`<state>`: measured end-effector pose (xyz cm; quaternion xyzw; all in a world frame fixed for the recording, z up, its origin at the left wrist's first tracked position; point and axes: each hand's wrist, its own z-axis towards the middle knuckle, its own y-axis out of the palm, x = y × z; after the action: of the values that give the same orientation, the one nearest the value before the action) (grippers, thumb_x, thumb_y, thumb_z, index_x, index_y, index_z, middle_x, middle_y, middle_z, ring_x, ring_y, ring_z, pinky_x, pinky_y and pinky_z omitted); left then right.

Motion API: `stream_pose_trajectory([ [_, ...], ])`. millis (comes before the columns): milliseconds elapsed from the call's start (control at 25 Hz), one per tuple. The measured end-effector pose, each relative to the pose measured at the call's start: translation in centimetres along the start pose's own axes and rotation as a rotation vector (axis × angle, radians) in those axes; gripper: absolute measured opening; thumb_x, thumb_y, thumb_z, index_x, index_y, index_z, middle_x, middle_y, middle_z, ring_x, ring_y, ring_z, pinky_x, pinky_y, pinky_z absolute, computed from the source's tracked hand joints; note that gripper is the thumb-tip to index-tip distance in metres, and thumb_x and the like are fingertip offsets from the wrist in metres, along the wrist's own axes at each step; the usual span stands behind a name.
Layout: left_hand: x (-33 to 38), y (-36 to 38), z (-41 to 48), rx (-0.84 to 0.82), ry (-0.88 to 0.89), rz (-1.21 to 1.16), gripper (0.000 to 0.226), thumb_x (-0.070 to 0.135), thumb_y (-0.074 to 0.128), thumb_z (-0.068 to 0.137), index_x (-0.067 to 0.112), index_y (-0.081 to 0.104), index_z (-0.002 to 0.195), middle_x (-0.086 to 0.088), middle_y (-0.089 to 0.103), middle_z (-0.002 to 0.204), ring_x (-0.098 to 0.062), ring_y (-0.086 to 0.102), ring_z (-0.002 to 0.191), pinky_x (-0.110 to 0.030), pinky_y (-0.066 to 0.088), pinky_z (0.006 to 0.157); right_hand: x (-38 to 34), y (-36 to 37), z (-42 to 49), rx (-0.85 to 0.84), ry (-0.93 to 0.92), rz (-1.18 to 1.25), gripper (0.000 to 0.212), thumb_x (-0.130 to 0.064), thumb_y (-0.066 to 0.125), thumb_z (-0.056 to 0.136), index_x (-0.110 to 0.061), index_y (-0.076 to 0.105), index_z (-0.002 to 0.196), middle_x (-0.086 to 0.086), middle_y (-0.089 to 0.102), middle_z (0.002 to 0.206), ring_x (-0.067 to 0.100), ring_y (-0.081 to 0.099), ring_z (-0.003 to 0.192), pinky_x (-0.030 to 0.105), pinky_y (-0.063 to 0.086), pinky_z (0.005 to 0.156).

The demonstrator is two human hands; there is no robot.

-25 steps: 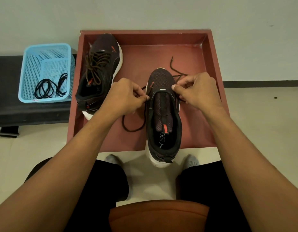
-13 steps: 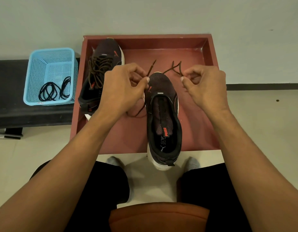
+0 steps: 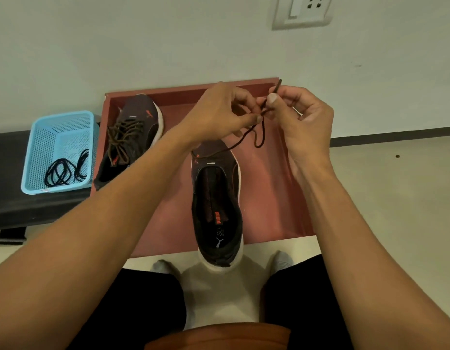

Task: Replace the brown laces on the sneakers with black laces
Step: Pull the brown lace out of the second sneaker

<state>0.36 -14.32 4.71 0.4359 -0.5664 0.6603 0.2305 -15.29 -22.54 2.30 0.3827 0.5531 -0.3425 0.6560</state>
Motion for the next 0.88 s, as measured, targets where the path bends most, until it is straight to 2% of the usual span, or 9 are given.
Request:
stream_pose_trajectory([
  [120,0.3,0.1,1.2,-0.013,0.057,-0.022,0.015,0.016,0.078,0.093,0.003,0.077,0.099,-0.007,0.078,0.092,-0.004,0.068,0.074,-0.017,0.052,0.066,0.0,-1.1,0.6,0.026,0.0,-0.025,0.02,-0.009,0.075,0.096,0.003,0.074,0.112,0.014,0.08,0.097,0.02,0.077,0.089,0.029,0.06,0.081],
  [200,0.6,-0.2,1.9,-0.02,0.078,-0.018,0.017,0.017,0.077,0.094,0.002,0.075,0.1,-0.006,0.075,0.088,-0.006,0.065,0.073,-0.021,0.053,0.066,0.0,-1.5,0.8,0.035,0.026,-0.073,0.02,-0.015,0.076,0.096,-0.003,0.076,0.112,0.009,0.08,0.099,0.018,0.077,0.091,0.028,0.061,0.077],
  [360,2.6,-1.9,4.2,-0.042,0.166,0.164,0.021,0.025,0.077,0.094,0.006,0.075,0.101,-0.008,0.076,0.09,-0.011,0.065,0.074,-0.027,0.055,0.068,0.0,-2.2,1.0,0.17,0.07,-0.213,0.021,-0.028,0.078,0.092,-0.017,0.075,0.109,-0.005,0.078,0.101,0.018,0.078,0.088,0.046,0.065,0.08],
  [400,3.6,-2.6,5.0,-0.061,0.179,0.22,0.02,0.028,0.077,0.094,0.009,0.075,0.101,-0.005,0.075,0.09,-0.008,0.064,0.072,-0.024,0.053,0.068,-0.2,-2.4,0.9,0.183,0.085,-0.257,0.028,-0.031,0.08,0.09,-0.02,0.072,0.115,-0.008,0.076,0.107,0.016,0.077,0.084,0.043,0.065,0.076],
  [480,6.0,-3.7,6.2,-0.109,0.185,0.289,0.018,0.029,0.076,0.095,0.013,0.073,0.102,0.0,0.072,0.086,-0.003,0.061,0.066,-0.019,0.052,0.064,-0.6,-2.6,0.9,0.071,0.123,-0.266,0.056,-0.032,0.084,0.087,-0.023,0.059,0.137,-0.007,0.067,0.13,0.009,0.074,0.083,0.027,0.062,0.069],
  [560,8.3,-4.2,7.1,-0.156,0.201,0.324,0.018,0.029,0.07,0.099,0.013,0.069,0.107,0.003,0.068,0.087,-0.002,0.062,0.065,-0.016,0.054,0.063,-0.8,-2.5,0.9,-0.098,0.174,-0.274,0.095,-0.038,0.089,0.082,-0.025,0.035,0.159,0.001,0.05,0.154,0.005,0.074,0.095,0.02,0.059,0.075],
  [640,9.7,-4.4,7.4,-0.194,0.211,0.325,0.016,0.028,0.065,0.102,0.014,0.065,0.11,0.007,0.065,0.09,0.003,0.064,0.068,-0.014,0.055,0.065,-0.7,-2.2,1.1,-0.164,0.213,-0.33,0.122,-0.044,0.092,0.076,-0.026,0.013,0.167,0.007,0.038,0.165,0.001,0.074,0.099,0.018,0.059,0.079],
  [760,10.7,-4.8,6.9,-0.199,0.209,0.305,0.012,0.025,0.062,0.103,0.014,0.062,0.108,0.009,0.063,0.091,0.005,0.066,0.07,-0.013,0.056,0.068,0.3,-1.3,1.7,-0.132,0.215,-0.343,0.14,-0.044,0.096,0.07,-0.028,-0.003,0.167,0.008,0.034,0.165,0.009,0.074,0.1,0.024,0.062,0.081],
  [880,10.8,-5.7,6.1,-0.184,0.166,0.302,0.011,0.02,0.065,0.101,0.01,0.064,0.107,0.002,0.067,0.092,0.001,0.069,0.069,-0.017,0.06,0.07,1.7,-1.6,3.5,-0.002,0.182,-0.411,0.13,-0.048,0.099,0.065,-0.033,0.014,0.162,0.001,0.042,0.15,0.014,0.067,0.108,0.027,0.062,0.084],
])
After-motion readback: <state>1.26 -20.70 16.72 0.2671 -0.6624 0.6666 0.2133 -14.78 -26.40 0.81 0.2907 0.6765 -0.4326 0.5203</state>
